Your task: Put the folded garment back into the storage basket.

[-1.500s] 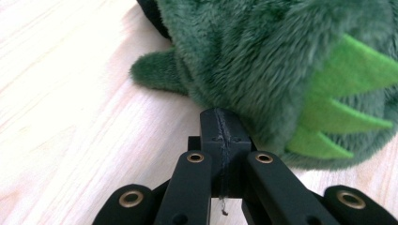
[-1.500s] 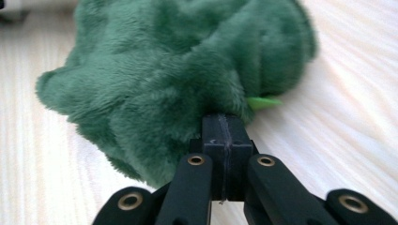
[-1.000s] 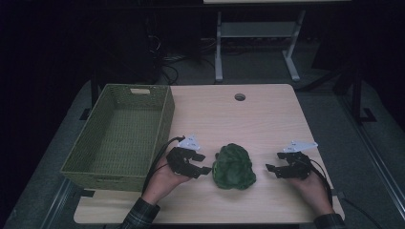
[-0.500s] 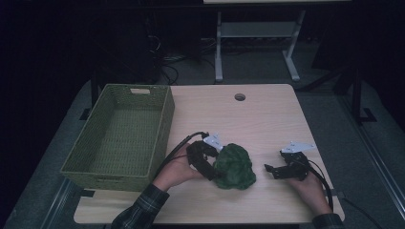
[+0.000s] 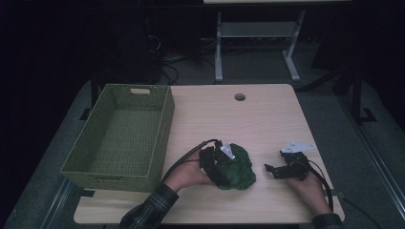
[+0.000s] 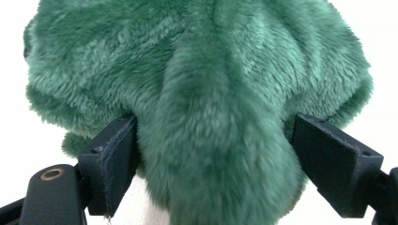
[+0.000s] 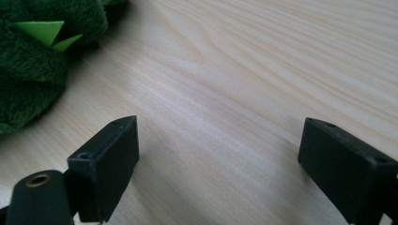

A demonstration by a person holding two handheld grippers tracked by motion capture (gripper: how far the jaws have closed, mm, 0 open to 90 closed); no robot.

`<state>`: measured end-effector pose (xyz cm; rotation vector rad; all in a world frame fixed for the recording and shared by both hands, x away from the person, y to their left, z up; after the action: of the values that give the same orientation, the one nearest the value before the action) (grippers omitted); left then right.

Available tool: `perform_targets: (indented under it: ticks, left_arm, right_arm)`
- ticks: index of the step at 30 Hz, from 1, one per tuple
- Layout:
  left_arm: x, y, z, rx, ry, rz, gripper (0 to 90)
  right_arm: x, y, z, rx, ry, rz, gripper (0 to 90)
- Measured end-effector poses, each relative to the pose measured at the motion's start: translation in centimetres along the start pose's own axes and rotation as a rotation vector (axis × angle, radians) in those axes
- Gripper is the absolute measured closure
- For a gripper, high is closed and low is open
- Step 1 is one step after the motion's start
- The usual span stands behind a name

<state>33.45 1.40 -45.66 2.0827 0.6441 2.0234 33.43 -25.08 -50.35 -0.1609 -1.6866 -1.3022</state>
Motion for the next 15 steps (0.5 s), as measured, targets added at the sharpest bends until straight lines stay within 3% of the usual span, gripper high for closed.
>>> perform_targets:
  ticks: [10, 14, 15]
  left_arm:
    - [-1.7, -0.2, -0.3, -0.026, 0.033, 0.053, 15.2]
    - [-1.9, -0.2, -0.4, -0.035, 0.072, 0.060, 20.9]
    - [-1.8, -0.3, -0.4, -0.031, 0.080, 0.059, 27.8]
  right_arm:
    - [0.0, 0.0, 0.0, -0.003, -0.004, -0.001, 13.1]
    - [0.0, 0.0, 0.0, -0.004, -0.006, -0.002, 13.3]
    - [0.0, 0.0, 0.0, -0.003, -0.007, -0.001, 13.4]
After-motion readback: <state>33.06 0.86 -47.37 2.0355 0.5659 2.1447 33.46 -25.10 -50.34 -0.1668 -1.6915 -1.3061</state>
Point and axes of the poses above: each handheld gripper's, and its own axes: x roughly backward along the jaws, y roughly out of its top, z roughly to its left, the point moved 3 cm from there along -x, roughly forward along the jaws, and after that the axes turned 4 degrees about z, right-handed, at the moved point
